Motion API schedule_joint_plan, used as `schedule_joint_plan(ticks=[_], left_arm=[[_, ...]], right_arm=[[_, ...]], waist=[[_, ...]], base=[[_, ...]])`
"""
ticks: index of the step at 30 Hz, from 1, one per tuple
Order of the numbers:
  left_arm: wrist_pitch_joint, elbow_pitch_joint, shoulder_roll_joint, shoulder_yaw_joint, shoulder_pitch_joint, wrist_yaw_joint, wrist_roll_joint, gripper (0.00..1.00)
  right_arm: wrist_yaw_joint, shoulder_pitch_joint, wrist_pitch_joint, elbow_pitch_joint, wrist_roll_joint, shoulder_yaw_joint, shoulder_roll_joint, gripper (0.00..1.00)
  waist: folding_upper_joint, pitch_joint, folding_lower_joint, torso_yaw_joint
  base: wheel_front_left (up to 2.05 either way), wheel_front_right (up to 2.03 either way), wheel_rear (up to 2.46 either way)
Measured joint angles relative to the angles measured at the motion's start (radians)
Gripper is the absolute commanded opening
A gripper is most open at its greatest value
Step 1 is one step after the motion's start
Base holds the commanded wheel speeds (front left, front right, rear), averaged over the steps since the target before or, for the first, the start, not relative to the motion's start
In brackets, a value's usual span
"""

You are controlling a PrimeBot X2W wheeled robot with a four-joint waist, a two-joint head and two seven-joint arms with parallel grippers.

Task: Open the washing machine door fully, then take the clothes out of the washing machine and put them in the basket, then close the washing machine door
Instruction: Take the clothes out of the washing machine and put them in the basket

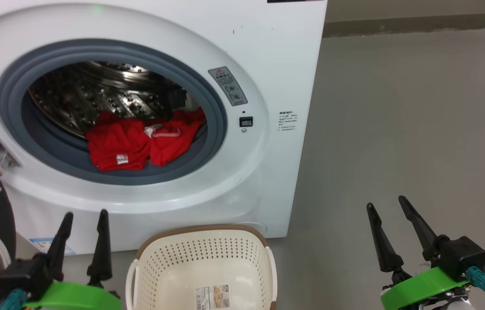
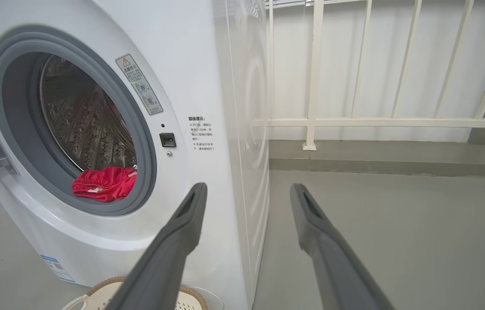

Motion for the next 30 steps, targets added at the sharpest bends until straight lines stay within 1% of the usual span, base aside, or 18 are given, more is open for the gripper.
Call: schedule_joint_plan(ticks=[5, 12, 17, 24, 27, 30], left_arm=[[-0.001, 0.045, -0.004, -0.021, -0.097, 0.002, 0.007, 1.00], [-0.010, 0.123, -0.011, -0.032, -0.247, 0.008, 0.016, 1.00], [-0.010, 0.195, -0.013, -0.040, -0.367, 0.026, 0.036, 1.00], [-0.018, 0.308, -0.012, -0.055, -0.523, 0.026, 0.053, 1.00], [-0.022, 0.360, -0.002, -0.071, -0.589, 0.029, 0.081, 1.00], [-0.022, 0.418, 0.011, -0.094, -0.653, 0.047, 0.125, 1.00]], right_arm=[[0.000, -0.015, 0.000, -0.008, -0.001, 0.000, -0.006, 1.00], [0.000, -0.078, 0.000, -0.029, -0.007, 0.002, -0.012, 1.00], [0.000, -0.121, 0.000, -0.036, -0.007, 0.005, -0.022, 1.00], [0.000, -0.163, 0.000, -0.045, -0.007, 0.007, -0.031, 1.00], [0.000, -0.182, 0.000, -0.050, -0.007, 0.012, -0.032, 1.00], [0.000, -0.195, 0.000, -0.053, -0.009, 0.023, -0.034, 1.00]], waist=[[0.0000, 0.041, 0.0000, 0.010], [0.0000, 0.121, 0.0000, 0.021], [0.0000, 0.185, 0.0000, 0.025], [0.0000, 0.261, 0.0000, 0.022], [0.0000, 0.291, 0.0000, 0.017], [0.0000, 0.321, 0.0000, 0.011]], base=[[0.00, 0.00, 0.00], [0.00, 0.00, 0.00], [0.00, 0.00, 0.00], [0.00, 0.00, 0.00], [0.00, 0.00, 0.00], [0.00, 0.00, 0.00]])
